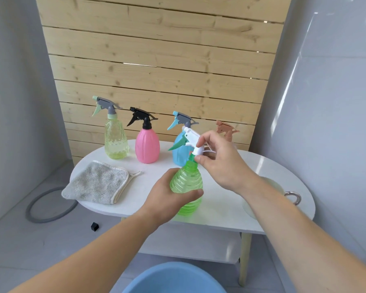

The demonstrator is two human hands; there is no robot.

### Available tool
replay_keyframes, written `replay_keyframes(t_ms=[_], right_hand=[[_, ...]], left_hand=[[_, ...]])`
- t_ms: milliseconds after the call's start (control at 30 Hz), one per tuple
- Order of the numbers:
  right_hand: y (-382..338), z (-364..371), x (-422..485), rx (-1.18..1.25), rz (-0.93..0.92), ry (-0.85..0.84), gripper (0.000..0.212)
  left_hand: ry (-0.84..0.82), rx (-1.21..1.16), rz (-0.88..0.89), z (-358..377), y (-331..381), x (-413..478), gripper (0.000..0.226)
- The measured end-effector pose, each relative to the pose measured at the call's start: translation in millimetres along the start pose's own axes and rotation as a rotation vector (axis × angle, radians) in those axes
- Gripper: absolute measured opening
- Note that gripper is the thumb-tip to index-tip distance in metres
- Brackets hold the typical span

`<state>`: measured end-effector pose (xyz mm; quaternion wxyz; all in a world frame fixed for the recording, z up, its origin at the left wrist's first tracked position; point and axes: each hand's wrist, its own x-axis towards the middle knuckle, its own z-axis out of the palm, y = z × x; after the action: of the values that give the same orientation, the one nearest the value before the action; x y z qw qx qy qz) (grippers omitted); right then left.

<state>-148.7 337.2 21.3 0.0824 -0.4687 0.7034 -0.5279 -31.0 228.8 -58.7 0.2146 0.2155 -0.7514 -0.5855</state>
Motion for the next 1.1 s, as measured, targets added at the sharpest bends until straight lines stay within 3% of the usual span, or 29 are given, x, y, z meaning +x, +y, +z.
replay_keyframes(t_ms=[67, 233, 400, 767, 1000, 1100], right_hand=[[7, 1, 4, 0.005, -0.010, -0.019, 0.037], [22, 3, 18, -0.028, 0.001, -0.086, 0.075], [32, 4, 24, -0.035, 0.003, -0.120, 0.063], [38, 8, 28, -0.086, 0.010, -0.154, 0.060], [38, 6, 29, -0.120, -0.004, -0.213, 0.060], [37, 8, 27, -0.134, 0.006, -0.203, 0.058]], left_hand=[[-0.005, -0.020, 0.003, 3, -1, 7, 0.047], [-0.002, -0.030, -0.004, 6, -10, 18, 0.049], [0.009, -0.038, -0.016, 6, -18, 25, 0.049], [0.000, -0.030, -0.006, 8, -21, 30, 0.053], [-0.136, 0.071, 0.060, -6, -30, 31, 0.080], [-0.121, 0.102, 0.101, -8, -33, 30, 0.081]])
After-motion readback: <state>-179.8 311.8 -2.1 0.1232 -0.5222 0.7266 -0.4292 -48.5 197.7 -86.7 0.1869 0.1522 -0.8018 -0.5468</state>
